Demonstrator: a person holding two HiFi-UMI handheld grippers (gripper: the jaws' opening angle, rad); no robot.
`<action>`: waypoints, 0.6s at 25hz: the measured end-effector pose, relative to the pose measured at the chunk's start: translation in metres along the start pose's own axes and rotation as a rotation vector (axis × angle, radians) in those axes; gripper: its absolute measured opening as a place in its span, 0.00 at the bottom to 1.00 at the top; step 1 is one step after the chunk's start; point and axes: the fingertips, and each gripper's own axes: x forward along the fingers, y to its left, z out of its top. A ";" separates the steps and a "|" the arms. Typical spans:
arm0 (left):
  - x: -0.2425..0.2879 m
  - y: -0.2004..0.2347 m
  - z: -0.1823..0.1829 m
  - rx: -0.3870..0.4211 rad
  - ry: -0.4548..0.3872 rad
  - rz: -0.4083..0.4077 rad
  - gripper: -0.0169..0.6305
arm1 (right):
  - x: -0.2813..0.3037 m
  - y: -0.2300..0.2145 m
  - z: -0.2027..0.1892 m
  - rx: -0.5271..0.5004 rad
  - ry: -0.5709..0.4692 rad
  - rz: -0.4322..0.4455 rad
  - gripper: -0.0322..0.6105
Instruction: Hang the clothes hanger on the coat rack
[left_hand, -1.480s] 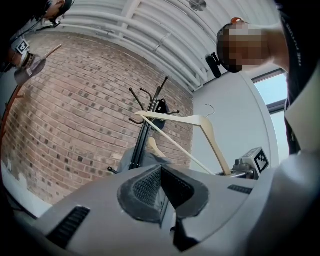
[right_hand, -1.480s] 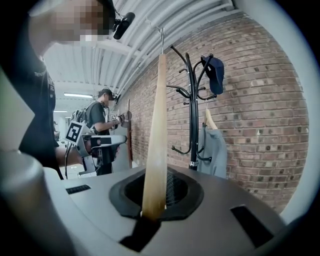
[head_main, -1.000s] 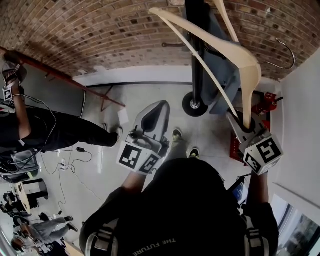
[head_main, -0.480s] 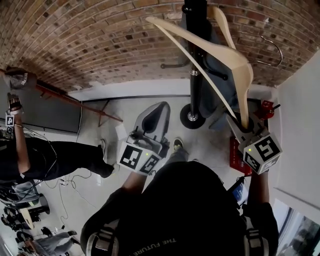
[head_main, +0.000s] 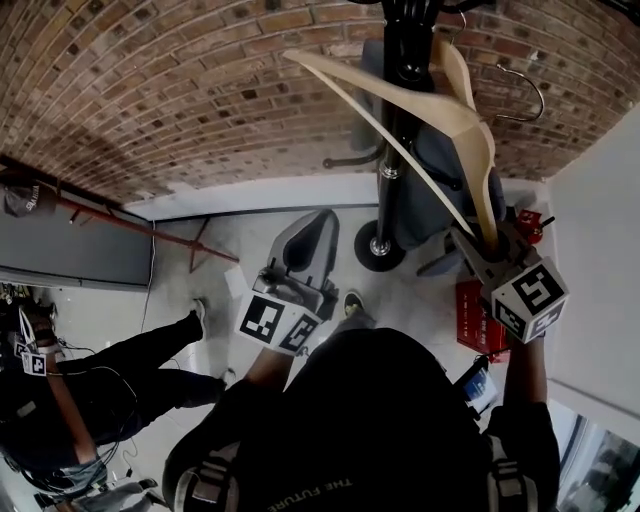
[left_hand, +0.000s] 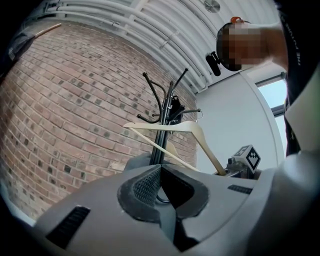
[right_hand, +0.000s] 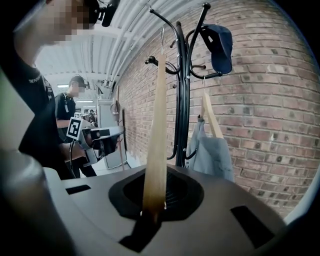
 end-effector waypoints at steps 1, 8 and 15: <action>0.001 0.004 0.000 -0.003 0.000 -0.001 0.05 | 0.003 -0.002 0.002 -0.003 0.006 -0.001 0.10; 0.004 0.022 -0.002 -0.022 -0.005 -0.005 0.05 | 0.018 -0.012 0.006 -0.019 0.055 -0.014 0.10; 0.004 0.032 0.002 -0.035 -0.014 -0.014 0.05 | 0.023 -0.016 0.010 -0.017 0.096 -0.023 0.10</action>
